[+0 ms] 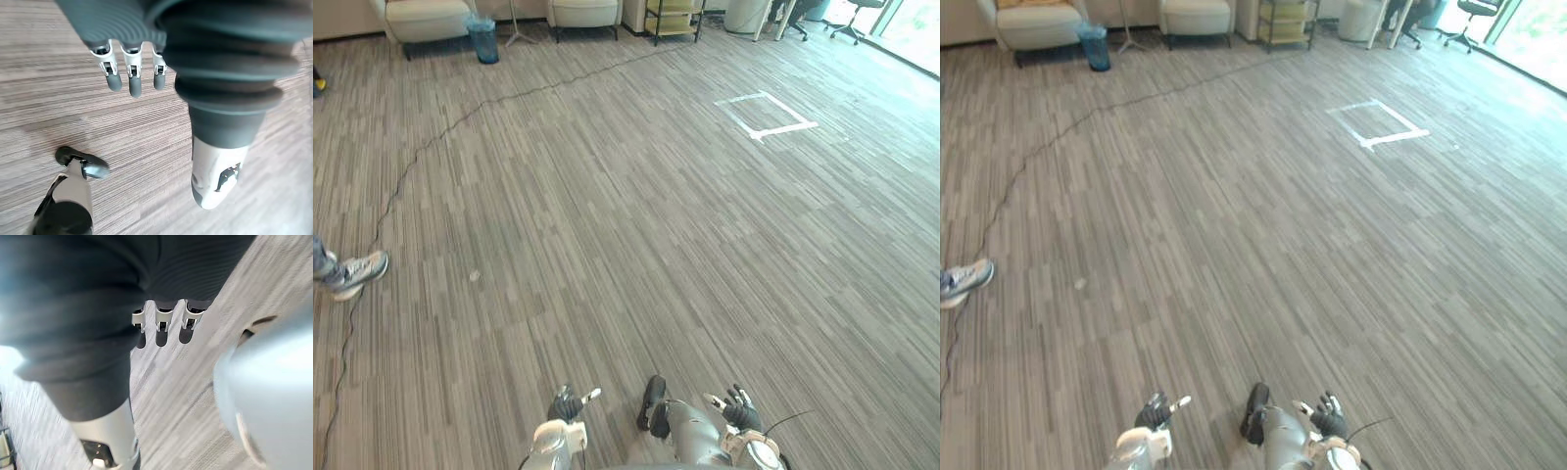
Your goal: Pick up cushions and gather them together orderly.
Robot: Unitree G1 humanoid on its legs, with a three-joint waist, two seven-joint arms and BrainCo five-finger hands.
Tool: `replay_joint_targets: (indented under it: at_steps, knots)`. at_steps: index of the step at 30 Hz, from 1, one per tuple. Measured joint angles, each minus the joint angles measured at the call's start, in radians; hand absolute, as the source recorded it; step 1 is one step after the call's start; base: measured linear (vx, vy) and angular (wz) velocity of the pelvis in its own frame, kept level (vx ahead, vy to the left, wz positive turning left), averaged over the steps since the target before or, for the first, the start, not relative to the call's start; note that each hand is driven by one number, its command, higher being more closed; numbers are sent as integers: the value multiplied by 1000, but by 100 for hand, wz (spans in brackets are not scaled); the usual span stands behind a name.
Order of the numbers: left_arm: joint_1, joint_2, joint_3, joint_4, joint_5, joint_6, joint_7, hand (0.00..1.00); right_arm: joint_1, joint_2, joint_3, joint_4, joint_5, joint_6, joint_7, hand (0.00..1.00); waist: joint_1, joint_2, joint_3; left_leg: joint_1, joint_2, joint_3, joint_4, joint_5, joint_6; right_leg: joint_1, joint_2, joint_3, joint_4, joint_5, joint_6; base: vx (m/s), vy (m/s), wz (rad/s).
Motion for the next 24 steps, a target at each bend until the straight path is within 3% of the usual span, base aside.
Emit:
replay_joint_targets:
  at_steps: [1,2,3,4,5,6,7,9,10,12,13,14,15,16,17,18,19,20,21,24]
  knots:
    - [-1,-2,1,-1,0,0,0,0,-3,-2,0,-3,0,0,1,0,-1,9,5,-27,7,-20,75,43,1,14,15,5,7,-24,2,756,-214,-63]
    - [-1,-3,19,-2,2,0,-2,0,-9,-2,5,-16,0,3,0,0,-4,28,15,-118,23,-77,294,222,-21,61,50,45,-11,-60,0,759,-140,-109]
    - [1,-3,49,-8,1,-1,-2,0,-18,4,19,-17,2,5,-3,0,7,41,31,-249,46,-120,572,302,-65,146,105,103,-71,-79,-8,745,-92,-118]
    - [-2,-1,63,-8,0,-1,-2,0,-20,9,23,-15,2,7,-3,0,13,41,37,-284,53,-121,642,282,-65,180,117,123,-89,-82,-10,737,-11,-123]
    - [-6,6,80,-11,-1,0,-1,0,-31,24,47,-2,3,8,-7,0,20,25,55,-363,47,-129,771,216,-49,272,137,171,-137,-98,-18,709,16,-94]
    - [-6,19,75,-32,-1,-7,-1,0,-38,35,76,13,3,9,-7,0,24,3,66,-441,25,-133,811,151,-13,364,140,212,-192,-107,-16,791,32,-130]
    - [-5,27,74,-60,-1,-14,0,0,-31,53,89,18,3,12,-6,0,47,-23,62,-550,16,-106,765,78,20,453,136,285,-259,-122,-11,601,55,-113]
    - [4,27,77,-92,-1,-29,1,0,-37,60,90,28,3,15,-6,0,69,-29,54,-657,13,-87,614,15,45,515,128,371,-289,-144,13,572,146,-145]
    - [5,24,78,-98,-1,-33,2,0,-43,67,96,29,2,16,-7,0,77,-24,47,-705,-9,-102,395,12,37,551,106,439,-299,-177,36,612,230,-150]
    - [6,25,77,-96,-1,-34,5,0,-41,62,100,30,1,16,-7,0,83,-24,42,-709,-48,-178,129,39,19,593,71,509,-299,-228,61,755,396,-136]
    - [21,31,75,-98,-3,-38,9,0,-26,56,122,47,-1,16,-12,0,88,-39,12,-713,-71,-245,39,130,-26,621,31,573,-290,-288,87,887,507,-129]
    - [29,33,75,-96,-3,-39,9,0,-18,57,125,57,-1,18,-13,0,88,-42,-14,-713,-87,-242,54,165,-32,624,13,591,-281,-299,94,922,512,-122]
    - [35,51,80,-90,-2,-39,10,0,-4,65,127,68,-1,18,-14,0,88,-83,-52,-714,-108,-197,111,119,-4,596,-24,621,-214,-299,115,633,324,-86]
    - [34,55,91,-86,-2,-39,10,0,7,68,138,66,-1,18,-12,0,88,-99,-61,-701,-109,-161,134,88,13,566,-39,631,-142,-287,139,760,377,-99]
    - [33,57,107,-79,-2,-40,10,0,13,68,161,64,-2,18,-12,0,88,-113,-65,-672,-109,-117,156,52,42,527,-51,639,-20,-258,187,575,294,-92]
    - [28,63,106,-66,-2,-37,9,0,15,69,169,64,-6,21,-10,0,87,-120,-64,-631,-114,-82,158,31,72,461,-56,640,144,-192,232,768,421,-113]
    - [16,64,102,-43,-2,-25,12,0,17,65,168,64,-29,22,-8,0,80,-109,-49,-519,-128,-62,112,5,105,360,-55,621,393,-98,292,574,328,-101]
    - [11,61,97,-36,-2,-22,12,0,15,60,167,63,-38,22,-4,0,78,-100,-36,-463,-131,-62,80,-4,103,333,-52,596,472,-99,292,590,359,-103]
    - [7,51,88,-17,-2,-19,12,0,10,50,166,42,-39,16,-1,0,62,-66,-17,-353,-132,-53,11,-18,100,265,-49,514,593,-127,273,403,241,-70]
    - [-4,43,74,-6,-3,-17,15,0,8,53,160,15,-35,11,0,0,48,-70,-15,-220,-143,-21,-93,-24,109,129,-46,363,608,-171,253,408,178,-37]
